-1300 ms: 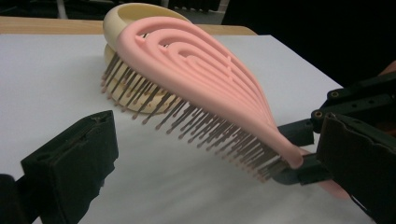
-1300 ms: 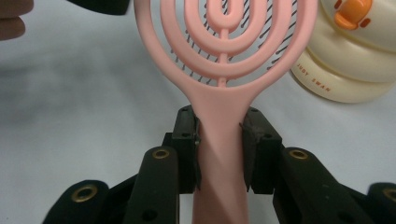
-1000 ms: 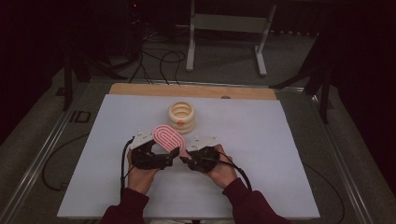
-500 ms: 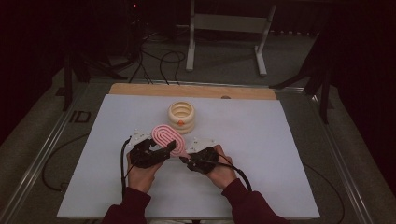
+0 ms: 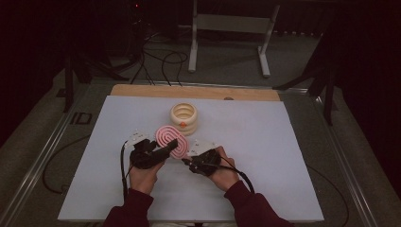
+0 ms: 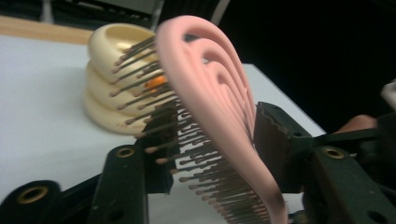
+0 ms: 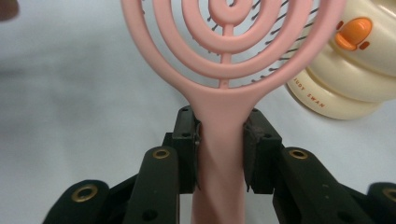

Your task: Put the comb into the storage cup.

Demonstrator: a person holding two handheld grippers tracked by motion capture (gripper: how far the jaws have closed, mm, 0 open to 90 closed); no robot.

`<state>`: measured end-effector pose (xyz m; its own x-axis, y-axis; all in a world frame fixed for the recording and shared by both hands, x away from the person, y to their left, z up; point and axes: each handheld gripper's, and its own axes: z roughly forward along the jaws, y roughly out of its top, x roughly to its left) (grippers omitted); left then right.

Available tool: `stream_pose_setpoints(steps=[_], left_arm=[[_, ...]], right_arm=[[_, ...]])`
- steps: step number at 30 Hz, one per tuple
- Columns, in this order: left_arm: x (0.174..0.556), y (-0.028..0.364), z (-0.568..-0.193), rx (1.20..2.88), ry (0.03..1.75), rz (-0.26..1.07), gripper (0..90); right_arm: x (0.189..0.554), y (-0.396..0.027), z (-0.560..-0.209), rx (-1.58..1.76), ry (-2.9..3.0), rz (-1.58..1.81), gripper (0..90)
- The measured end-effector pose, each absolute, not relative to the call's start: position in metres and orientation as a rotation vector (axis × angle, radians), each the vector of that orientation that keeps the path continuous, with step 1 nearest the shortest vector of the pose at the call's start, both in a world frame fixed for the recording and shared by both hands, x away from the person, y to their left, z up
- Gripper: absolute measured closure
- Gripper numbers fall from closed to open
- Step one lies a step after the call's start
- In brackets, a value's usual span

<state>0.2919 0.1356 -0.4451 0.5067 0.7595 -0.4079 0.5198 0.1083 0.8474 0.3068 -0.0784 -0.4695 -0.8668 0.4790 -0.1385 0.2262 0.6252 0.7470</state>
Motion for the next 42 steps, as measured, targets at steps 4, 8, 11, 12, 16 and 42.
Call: stream_pose_setpoints(steps=[4,8,11,12,16,42], left_arm=[[0.291,0.133,-0.44,1.545,1.115,0.24,56.7],[0.29,0.129,-0.433,1.548,1.075,0.235,59.9],[0.289,0.125,-0.429,1.55,1.05,0.231,62.6],[0.288,0.123,-0.428,1.554,1.043,0.242,62.7],[0.287,0.118,-0.423,1.573,1.017,0.258,63.6],[0.289,0.127,-0.418,1.561,1.027,0.297,64.7]], right_arm=[[0.307,-0.079,-0.47,0.575,2.528,1.102,70.1],[0.309,-0.08,-0.47,0.601,2.508,1.155,69.9],[0.31,-0.08,-0.469,0.608,2.494,1.171,69.6],[0.309,-0.08,-0.469,0.621,2.49,1.181,69.4],[0.31,-0.081,-0.468,0.629,2.471,1.2,66.2],[0.313,-0.098,-0.46,0.729,2.417,1.352,14.8]])
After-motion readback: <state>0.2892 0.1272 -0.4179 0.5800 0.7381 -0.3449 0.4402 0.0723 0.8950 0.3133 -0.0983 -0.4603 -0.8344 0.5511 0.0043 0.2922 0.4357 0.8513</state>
